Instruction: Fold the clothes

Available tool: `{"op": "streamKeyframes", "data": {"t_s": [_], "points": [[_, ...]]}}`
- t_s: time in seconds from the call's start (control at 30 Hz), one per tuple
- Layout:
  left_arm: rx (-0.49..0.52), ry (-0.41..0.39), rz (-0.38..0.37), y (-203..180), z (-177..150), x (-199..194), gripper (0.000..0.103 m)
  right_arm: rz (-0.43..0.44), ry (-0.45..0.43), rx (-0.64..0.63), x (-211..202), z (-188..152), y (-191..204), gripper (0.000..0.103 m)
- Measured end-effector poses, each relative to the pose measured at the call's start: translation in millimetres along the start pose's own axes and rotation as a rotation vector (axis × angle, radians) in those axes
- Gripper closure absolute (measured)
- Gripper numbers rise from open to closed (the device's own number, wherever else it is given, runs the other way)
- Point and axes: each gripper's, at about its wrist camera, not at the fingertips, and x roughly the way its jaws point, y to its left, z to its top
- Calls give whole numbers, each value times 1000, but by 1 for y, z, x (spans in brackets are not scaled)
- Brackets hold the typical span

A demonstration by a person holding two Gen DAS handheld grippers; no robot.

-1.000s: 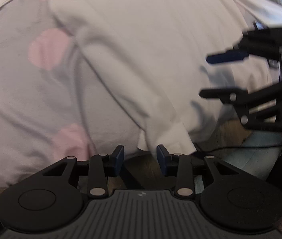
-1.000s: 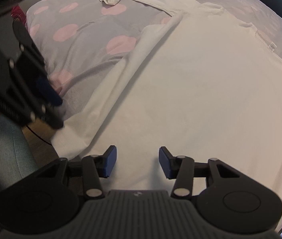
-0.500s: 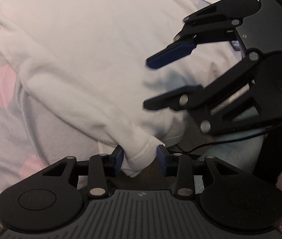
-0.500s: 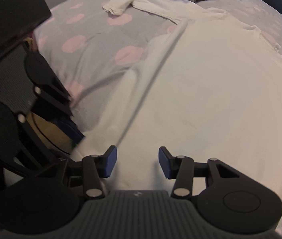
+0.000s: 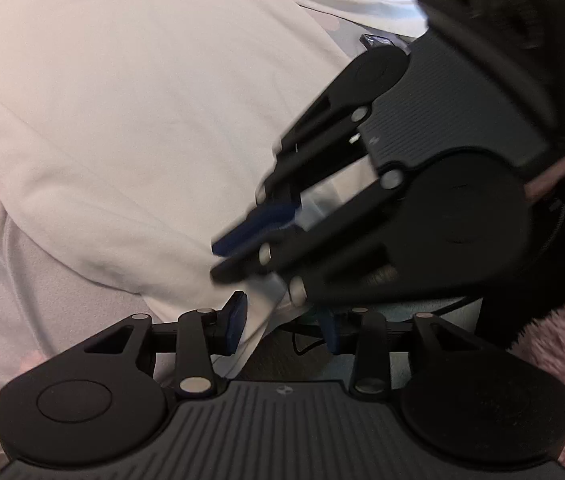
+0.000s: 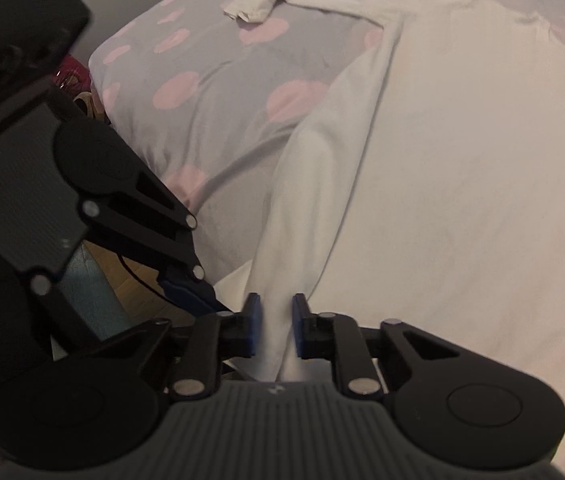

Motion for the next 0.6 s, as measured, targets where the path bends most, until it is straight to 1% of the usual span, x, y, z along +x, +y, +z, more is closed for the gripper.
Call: {"op": "streamKeyframes", "data": {"t_s": [0.07, 0.1, 0.2, 0.27, 0.33, 0.47, 0.5, 0.53, 0.6], "points": [[-20, -6, 17, 3, -3, -4, 65, -9, 8, 29, 1, -1, -4, 99], [-42, -9, 31, 6, -5, -5, 62, -25, 7, 45, -1, -2, -7, 99], [-114, -16, 74, 18, -8, -7, 62, -82, 14, 83, -3, -3, -18, 99], [-161, -11, 97, 24, -9, -4, 62, -90, 23, 105, 1, -2, -24, 99], [-190, -14, 97, 26, -7, -1, 62, -94, 28, 97, 5, -2, -23, 99], [-225, -42, 53, 30, 4, -1, 62, -104, 34, 67, 9, -1, -18, 99], [-231, -44, 50, 34, 6, -3, 63, -101, 33, 70, 9, 0, -19, 99], [-233, -44, 52, 35, 8, -2, 71, -98, 31, 73, 9, 0, -21, 99], [-232, -42, 62, 33, 12, -1, 81, -98, 31, 74, 9, 1, -22, 98]]}}
